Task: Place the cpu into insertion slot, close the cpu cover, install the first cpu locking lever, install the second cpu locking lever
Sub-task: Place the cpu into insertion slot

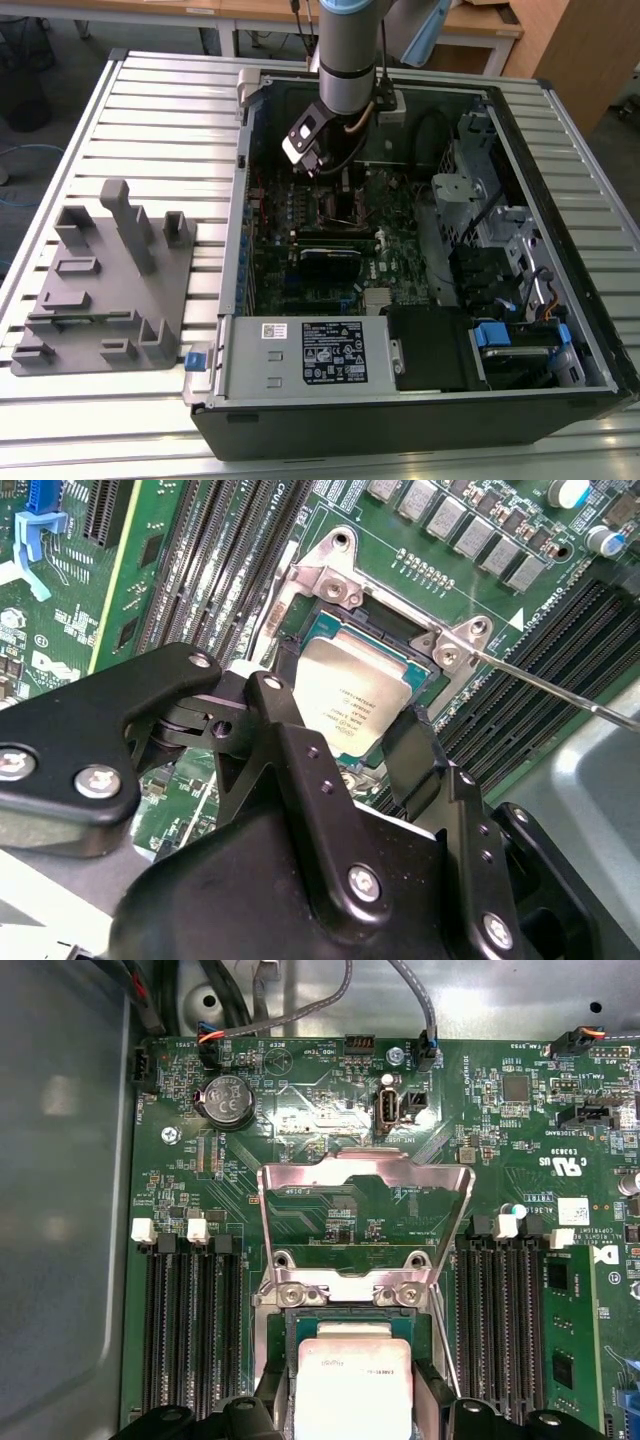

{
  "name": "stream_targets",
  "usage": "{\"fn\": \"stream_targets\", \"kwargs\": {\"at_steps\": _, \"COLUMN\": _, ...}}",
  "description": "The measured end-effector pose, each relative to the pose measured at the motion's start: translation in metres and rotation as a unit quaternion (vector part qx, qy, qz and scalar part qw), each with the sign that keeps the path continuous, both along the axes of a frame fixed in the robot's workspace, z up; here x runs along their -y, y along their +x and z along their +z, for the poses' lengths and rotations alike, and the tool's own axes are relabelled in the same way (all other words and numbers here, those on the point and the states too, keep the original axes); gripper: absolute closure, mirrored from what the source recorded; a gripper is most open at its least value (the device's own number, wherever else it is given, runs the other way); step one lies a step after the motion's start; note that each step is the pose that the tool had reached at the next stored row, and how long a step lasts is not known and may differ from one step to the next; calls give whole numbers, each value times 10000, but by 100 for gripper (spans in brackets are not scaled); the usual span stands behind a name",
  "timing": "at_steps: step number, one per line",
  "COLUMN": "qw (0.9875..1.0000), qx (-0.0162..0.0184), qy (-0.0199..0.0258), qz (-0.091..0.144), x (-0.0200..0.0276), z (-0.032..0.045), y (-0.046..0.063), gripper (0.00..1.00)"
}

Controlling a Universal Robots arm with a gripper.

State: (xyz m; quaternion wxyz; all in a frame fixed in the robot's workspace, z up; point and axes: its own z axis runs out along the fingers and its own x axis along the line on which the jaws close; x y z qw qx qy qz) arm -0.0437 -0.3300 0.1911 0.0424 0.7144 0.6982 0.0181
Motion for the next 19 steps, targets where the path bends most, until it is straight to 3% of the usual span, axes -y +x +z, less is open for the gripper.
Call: {"fn": "stream_targets", "kwargs": {"at_steps": 19, "qw": 10000, "qx": 0, "qy": 0, "qz": 1, "x": -7, "z": -3, "y": 0, "gripper": 38}}
